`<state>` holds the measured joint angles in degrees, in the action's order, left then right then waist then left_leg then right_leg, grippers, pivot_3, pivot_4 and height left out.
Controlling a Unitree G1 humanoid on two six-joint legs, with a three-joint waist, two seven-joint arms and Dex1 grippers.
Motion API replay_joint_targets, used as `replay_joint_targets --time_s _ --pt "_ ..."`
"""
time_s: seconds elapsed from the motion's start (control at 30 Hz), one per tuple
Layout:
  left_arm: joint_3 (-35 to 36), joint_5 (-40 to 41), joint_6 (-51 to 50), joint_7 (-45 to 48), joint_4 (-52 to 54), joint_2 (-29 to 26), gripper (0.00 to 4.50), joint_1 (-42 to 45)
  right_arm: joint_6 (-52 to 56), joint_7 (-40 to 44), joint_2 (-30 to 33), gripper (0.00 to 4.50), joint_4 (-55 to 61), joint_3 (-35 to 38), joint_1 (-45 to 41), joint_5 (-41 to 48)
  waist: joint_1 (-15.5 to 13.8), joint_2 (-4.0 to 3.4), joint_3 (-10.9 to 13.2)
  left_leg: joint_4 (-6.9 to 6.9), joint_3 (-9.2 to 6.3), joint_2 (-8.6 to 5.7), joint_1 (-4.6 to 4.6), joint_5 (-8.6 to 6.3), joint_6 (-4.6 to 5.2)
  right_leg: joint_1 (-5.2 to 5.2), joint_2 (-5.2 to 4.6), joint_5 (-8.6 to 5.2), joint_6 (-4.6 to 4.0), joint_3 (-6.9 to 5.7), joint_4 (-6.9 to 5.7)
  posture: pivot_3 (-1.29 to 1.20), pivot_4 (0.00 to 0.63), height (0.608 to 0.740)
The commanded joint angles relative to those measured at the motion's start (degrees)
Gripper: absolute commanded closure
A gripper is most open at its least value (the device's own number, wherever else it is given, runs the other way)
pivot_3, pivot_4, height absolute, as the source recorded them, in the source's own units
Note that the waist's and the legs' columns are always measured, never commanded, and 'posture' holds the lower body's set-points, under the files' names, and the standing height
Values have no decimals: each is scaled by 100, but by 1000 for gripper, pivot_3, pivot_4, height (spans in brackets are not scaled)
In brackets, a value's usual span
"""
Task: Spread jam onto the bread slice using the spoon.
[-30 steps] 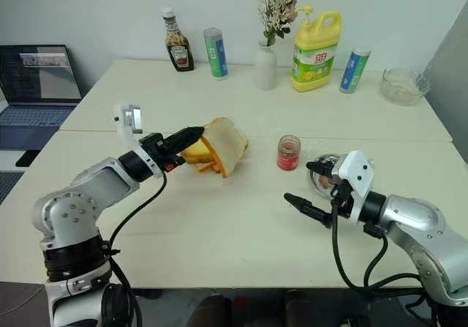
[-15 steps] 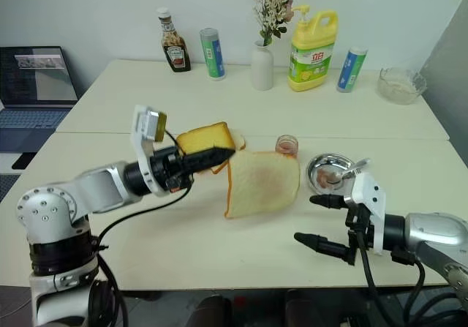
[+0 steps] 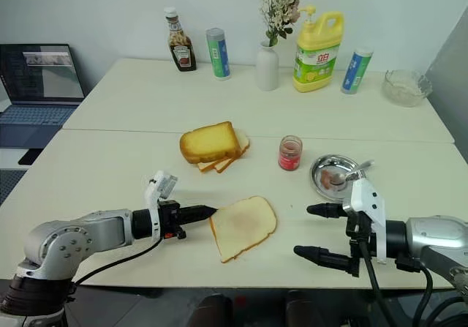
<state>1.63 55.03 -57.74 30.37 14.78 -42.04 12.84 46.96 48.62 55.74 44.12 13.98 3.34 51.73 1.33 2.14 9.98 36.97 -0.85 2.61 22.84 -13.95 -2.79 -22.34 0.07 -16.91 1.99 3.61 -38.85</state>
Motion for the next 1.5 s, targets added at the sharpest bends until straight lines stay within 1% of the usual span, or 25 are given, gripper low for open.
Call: replay_joint_targets --time_s 0.03,0.2,0.43,0.6,0.7,0.8,0.83,1.03,1.13,1.2,1.27,1.37,1.5 --pt "-174 -480 463 355 99 85 4480 125 -181 18 10 0 51 -101 -138 -154 6 0 0 0 1 1 0 0 0 0 0 0 0 0 1 0 150 740" --pt "-300 -692 478 480 206 360 4480 171 -189 1 -11 0 10 -203 -144 -199 11 0 0 -2 -1 1 2 -1 1 0 0 0 1 -1 2 0 150 740" --pt "-369 -983 555 609 5 682 4480 488 -246 17 10 0 6 -291 22 -364 5 0 0 0 -4 0 3 0 1 2 1 -4 9 -4 1 0 150 740" --pt "-436 -1052 471 856 50 669 4480 529 -261 -26 -28 0 22 -314 86 -400 16 0 0 -1 -4 1 2 0 1 1 2 -4 9 -5 1 0 150 740" --pt "-513 -1351 571 843 5 613 4480 511 -277 -38 -42 0 31 -329 109 -429 17 0 0 -1 -5 1 2 0 1 2 2 -4 9 -6 1 0 150 740" --pt "-503 -1780 945 802 -130 610 3851 516 -286 -55 -66 0 44 -314 135 -449 17 0 0 0 -5 1 2 0 1 2 2 -5 9 -6 1 0 150 740" --pt "-409 -1825 1030 733 -182 701 3568 536 -305 -60 -76 0 41 -327 143 -482 16 0 0 -1 -5 1 1 0 1 2 2 -4 9 -6 1 0 150 740" --pt "-437 -2307 1692 995 -9 565 1614 349 -372 -57 -118 0 34 -304 185 -567 17 0 0 -1 -4 2 1 0 1 1 2 -4 9 -4 1 0 150 740" --pt "-536 -3055 2750 1269 201 183 638 48 -411 -55 -120 0 18 -292 212 -601 25 0 0 -3 -4 5 0 0 1 1 3 -4 8 -2 0 0 150 740" --pt "-528 -3250 3111 1393 231 77 24 -74 -431 -54 -125 0 6 -307 214 -627 25 -2 2 -5 -4 7 -1 0 1 1 4 0 0 0 0 0 150 740" --pt "-456 -3357 3330 1439 256 17 24 -173 -454 -43 -133 0 2 -315 231 -657 20 -2 2 -3 -2 6 -1 0 0 1 3 -1 2 0 0 0 150 740" --pt "-165 -3273 3516 1826 431 -310 24 -369 -634 -12 -183 0 -88 -431 174 -860 21 -1 2 -1 0 5 0 0 1 2 1 -5 8 0 1 0 150 740" --pt "161 -2876 3474 2322 583 -584 24 -342 -1001 -78 -454 0 -262 -553 36 -1179 23 -3 4 -3 -1 8 -2 0 1 0 3 -5 8 -4 0 0 150 740"
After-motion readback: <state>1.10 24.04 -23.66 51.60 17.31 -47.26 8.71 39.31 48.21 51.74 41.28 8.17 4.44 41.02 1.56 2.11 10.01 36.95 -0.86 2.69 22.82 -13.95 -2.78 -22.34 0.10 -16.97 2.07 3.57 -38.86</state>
